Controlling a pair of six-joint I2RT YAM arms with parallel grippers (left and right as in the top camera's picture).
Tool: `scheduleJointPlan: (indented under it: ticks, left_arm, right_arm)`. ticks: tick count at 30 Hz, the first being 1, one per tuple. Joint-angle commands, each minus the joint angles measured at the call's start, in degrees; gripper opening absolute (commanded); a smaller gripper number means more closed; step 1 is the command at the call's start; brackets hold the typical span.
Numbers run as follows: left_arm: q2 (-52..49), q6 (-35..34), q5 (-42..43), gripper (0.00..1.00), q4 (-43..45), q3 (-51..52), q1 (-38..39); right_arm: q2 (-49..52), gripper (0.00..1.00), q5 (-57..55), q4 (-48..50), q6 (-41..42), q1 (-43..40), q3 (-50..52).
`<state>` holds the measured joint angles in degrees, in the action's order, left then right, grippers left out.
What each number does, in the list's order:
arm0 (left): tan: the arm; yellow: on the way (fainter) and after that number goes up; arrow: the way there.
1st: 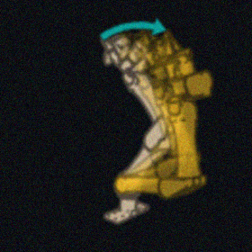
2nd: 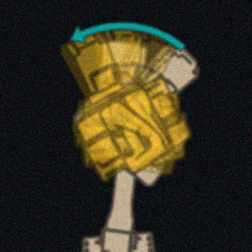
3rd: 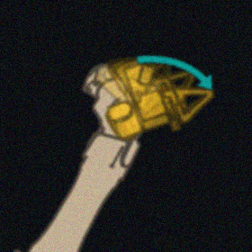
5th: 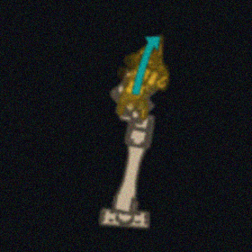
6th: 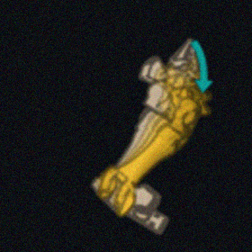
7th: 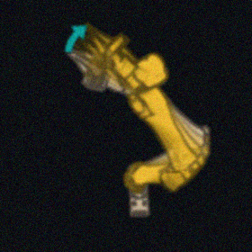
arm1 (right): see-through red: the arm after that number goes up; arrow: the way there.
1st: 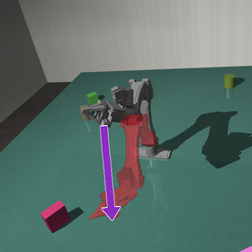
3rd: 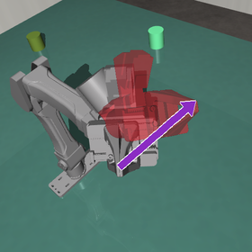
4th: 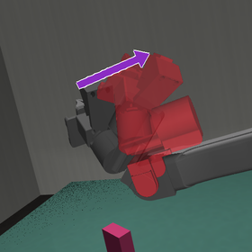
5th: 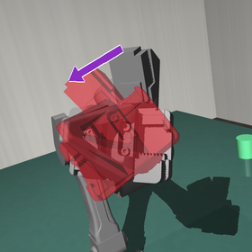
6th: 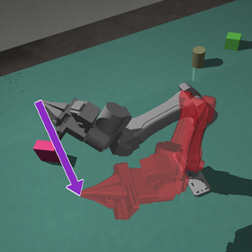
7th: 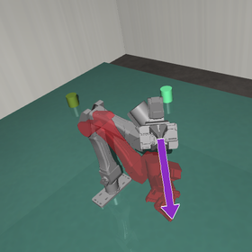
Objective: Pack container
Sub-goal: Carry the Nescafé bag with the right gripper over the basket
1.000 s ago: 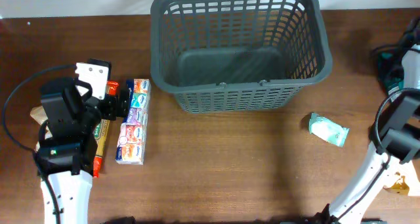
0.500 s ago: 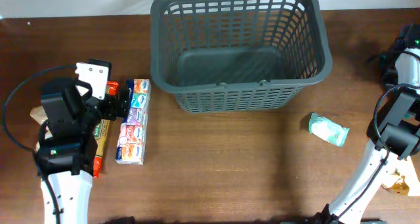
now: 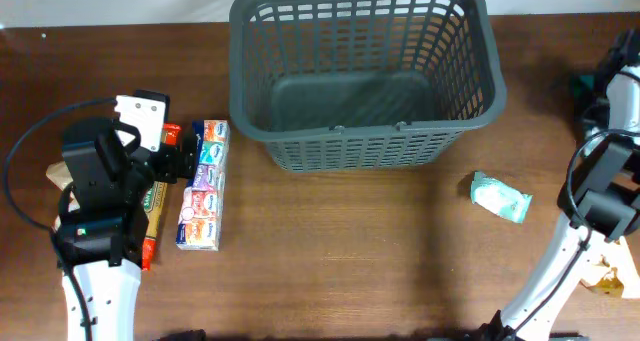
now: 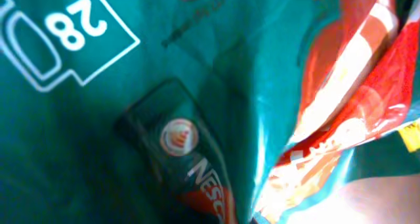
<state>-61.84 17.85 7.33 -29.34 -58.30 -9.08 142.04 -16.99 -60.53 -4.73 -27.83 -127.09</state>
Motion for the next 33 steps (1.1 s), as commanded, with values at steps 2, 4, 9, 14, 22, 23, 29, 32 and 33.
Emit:
scheduleJointPlan:
  ticks: [2, 4, 9, 14, 22, 23, 29, 32, 33]
  left_arm:
    - [-0.3, 0.7, 1.0, 0.99, 0.1, -1.2, -0.2]
    - [-0.3, 0.7, 1.0, 0.99, 0.1, -1.2, -0.2]
    - [-0.3, 0.7, 1.0, 0.99, 0.1, -1.2, -0.2]
    - [-0.3, 0.7, 1.0, 0.99, 0.1, -1.2, -0.2]
    - [-0.3, 0.7, 1.0, 0.99, 0.1, -1.2, -0.2]
    - [-0.3, 0.7, 1.0, 0.99, 0.1, -1.2, -0.2]
    - [-0.3, 0.7, 1.0, 0.99, 0.1, -1.2, -0.2]
    - [-0.3, 0.7, 1.0, 0.99, 0.1, -1.2, -0.2]
    - [-0.3, 0.7, 1.0, 0.99, 0.1, -1.2, -0.2]
  right_arm:
    - [1.3, 0.04, 19.3, -3.9, 1.3, 2.7, -8.1]
    - [1.3, 0.04, 21.6, -5.9, 2.5, 2.8, -11.3]
    - [1.3, 0.04, 27.6, -9.5, 4.3, 2.6, -17.9]
    - [1.3, 0.04, 30.6, -13.5, 5.4, 2.6, -26.3]
    - [-1.3, 0.04, 30.5, -17.7, 7.0, 2.7, -39.1]
    - [-2.0, 0.04, 30.6, -17.7, 7.3, 2.7, -39.6]
    - [-8.7, 0.04, 36.2, -17.7, 7.6, 3.1, -42.0]
    - [-13.1, 0.04, 36.4, -17.5, 7.6, 4.3, -42.0]
    - [-14.6, 0.04, 36.0, -17.3, 7.6, 4.9, -42.0]
